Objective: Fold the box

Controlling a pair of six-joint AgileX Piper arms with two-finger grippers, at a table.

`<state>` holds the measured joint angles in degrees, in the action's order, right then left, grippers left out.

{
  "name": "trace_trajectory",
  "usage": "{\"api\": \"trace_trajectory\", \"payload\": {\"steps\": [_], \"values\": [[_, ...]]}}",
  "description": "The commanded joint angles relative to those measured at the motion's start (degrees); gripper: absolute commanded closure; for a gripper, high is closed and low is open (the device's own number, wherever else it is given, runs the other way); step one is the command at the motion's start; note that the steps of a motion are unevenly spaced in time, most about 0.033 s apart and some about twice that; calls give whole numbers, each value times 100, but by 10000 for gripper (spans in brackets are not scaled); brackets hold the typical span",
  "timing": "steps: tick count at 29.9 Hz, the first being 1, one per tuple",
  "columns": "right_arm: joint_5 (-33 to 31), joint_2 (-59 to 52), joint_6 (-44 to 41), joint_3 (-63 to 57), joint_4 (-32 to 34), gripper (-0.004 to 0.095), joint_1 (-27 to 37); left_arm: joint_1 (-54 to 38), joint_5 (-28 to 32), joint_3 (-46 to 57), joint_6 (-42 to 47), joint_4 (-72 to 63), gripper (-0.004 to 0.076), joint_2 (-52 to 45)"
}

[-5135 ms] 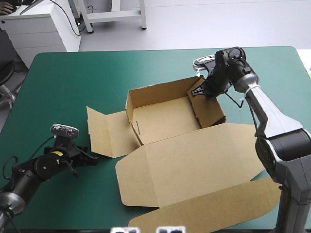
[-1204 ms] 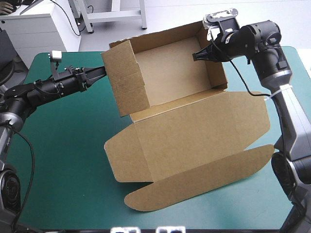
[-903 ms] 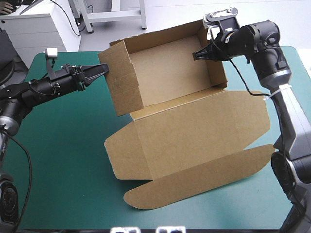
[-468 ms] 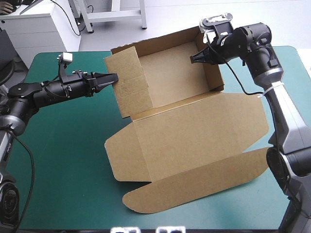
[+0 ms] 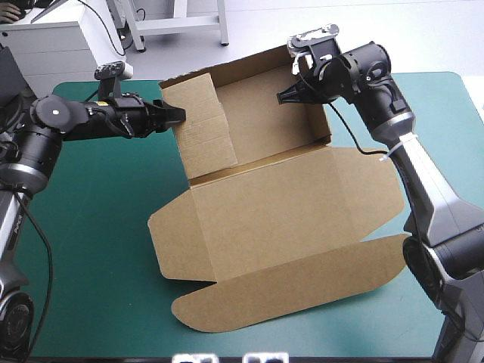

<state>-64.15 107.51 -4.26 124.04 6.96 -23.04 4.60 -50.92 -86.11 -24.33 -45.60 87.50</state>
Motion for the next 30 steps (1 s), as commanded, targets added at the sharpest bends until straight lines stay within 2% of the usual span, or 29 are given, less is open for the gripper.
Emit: {"api": "trace_trajectory", "payload": {"steps": [1,6,11,17,27,30], "values": [[454,-325,-153,170,35,921,-126,434,346,-432,1150,1139,356,-196],[418,-325,-190,181,-28,920,-174,928,278,-528,2737,2833,356,-67],[418,-325,-316,181,-168,920,-179,1100,186,-538,3620,3559,357,50],[549,-325,-448,191,-178,920,-403,1108,454,-538,3773,3474,451,284],[551,-335,-442,191,-279,921,-512,1108,807,-538,3773,3403,450,536],[551,-335,-403,191,-231,921,-512,1108,625,-538,3426,3403,402,526]]}}
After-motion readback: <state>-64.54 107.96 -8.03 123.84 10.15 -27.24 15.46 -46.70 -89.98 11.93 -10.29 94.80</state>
